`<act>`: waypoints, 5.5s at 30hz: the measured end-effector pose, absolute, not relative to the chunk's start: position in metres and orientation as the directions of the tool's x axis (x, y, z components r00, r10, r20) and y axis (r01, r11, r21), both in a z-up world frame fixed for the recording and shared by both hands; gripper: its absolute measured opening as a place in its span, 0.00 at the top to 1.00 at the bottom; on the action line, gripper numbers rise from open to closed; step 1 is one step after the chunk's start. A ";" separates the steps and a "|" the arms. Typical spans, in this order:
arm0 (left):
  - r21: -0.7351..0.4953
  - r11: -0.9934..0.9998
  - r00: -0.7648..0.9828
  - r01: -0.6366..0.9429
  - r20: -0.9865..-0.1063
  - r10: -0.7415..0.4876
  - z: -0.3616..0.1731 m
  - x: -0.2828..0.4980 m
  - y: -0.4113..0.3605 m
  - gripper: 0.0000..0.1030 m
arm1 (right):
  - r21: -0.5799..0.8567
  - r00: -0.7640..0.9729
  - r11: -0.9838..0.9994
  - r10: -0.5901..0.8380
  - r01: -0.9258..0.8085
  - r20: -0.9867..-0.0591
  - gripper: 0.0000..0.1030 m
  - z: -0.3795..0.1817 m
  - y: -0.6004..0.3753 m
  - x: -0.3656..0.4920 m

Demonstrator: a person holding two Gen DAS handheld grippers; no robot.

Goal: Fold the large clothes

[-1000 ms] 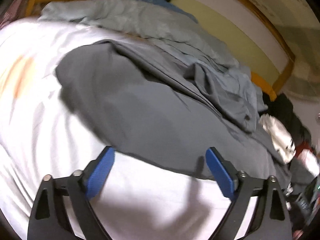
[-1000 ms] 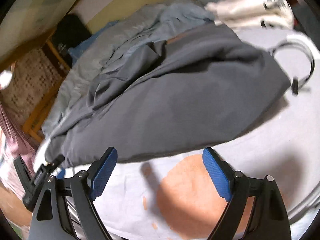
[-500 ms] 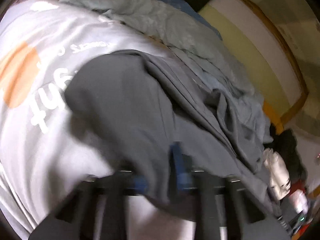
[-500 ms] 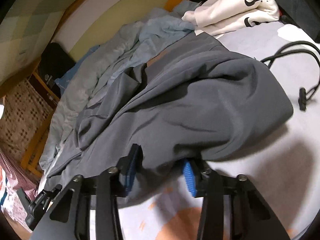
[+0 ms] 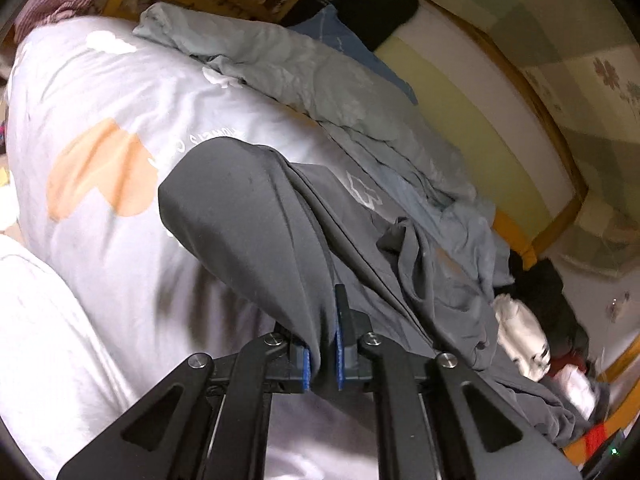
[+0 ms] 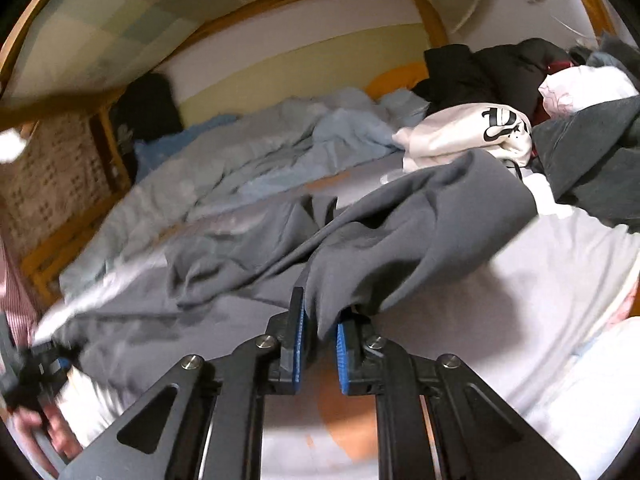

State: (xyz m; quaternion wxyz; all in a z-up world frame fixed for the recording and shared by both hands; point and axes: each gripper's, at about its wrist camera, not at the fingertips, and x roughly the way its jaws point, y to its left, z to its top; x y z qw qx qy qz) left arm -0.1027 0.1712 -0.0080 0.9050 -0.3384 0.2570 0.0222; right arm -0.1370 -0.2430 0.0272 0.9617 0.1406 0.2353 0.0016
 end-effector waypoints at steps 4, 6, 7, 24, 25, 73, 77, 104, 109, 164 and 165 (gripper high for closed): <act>-0.555 0.799 0.845 -0.234 -0.522 -0.114 0.006 -0.094 0.161 0.92 | 0.302 0.856 0.948 0.075 0.098 -0.512 0.86 0.013 -0.255 -0.135; -0.569 0.787 0.843 -0.239 -0.524 -0.123 0.021 -0.083 0.161 0.91 | 0.347 0.858 0.932 0.096 0.100 -0.505 0.86 0.020 -0.263 -0.127; -0.580 0.774 0.837 -0.252 -0.532 -0.126 0.031 -0.073 0.162 0.90 | 0.351 0.863 0.932 0.098 0.096 -0.496 0.86 0.030 -0.263 -0.121; -0.233 0.926 0.666 -0.297 -0.745 0.026 -0.009 0.195 0.125 0.85 | 0.201 0.740 0.969 0.032 0.141 -0.672 0.82 0.020 -0.274 0.162; -0.214 0.938 0.681 -0.274 -0.732 0.031 -0.013 0.195 0.122 0.84 | 0.209 0.742 0.969 0.042 0.133 -0.669 0.82 0.015 -0.278 0.164; 0.026 0.989 0.804 0.144 -0.586 -0.101 0.016 0.137 0.033 0.03 | 0.112 0.763 0.991 0.125 -0.069 -0.635 0.19 0.008 -0.253 0.121; 0.058 0.987 0.817 0.148 -0.570 -0.089 0.021 0.100 0.042 0.03 | 0.106 0.762 0.993 0.112 -0.057 -0.637 0.19 0.013 -0.268 0.083; -0.138 0.960 0.703 0.244 -0.656 -0.273 0.003 0.116 -0.018 0.52 | 0.704 0.801 0.654 0.247 0.277 -0.545 0.25 -0.040 -0.355 0.052; -0.070 0.969 0.712 0.239 -0.666 -0.224 -0.008 0.114 -0.026 0.52 | 0.673 0.823 0.661 0.147 0.331 -0.549 0.62 -0.028 -0.355 0.058; -0.324 0.946 0.836 0.023 -0.512 -0.196 0.083 0.089 0.132 0.99 | 0.174 0.844 0.883 0.468 -0.436 -0.261 0.86 0.155 -0.092 0.052; -0.328 0.945 0.859 -0.006 -0.485 -0.163 0.093 0.081 0.149 0.99 | 0.172 0.832 0.873 0.487 -0.456 -0.268 0.86 0.153 -0.075 0.055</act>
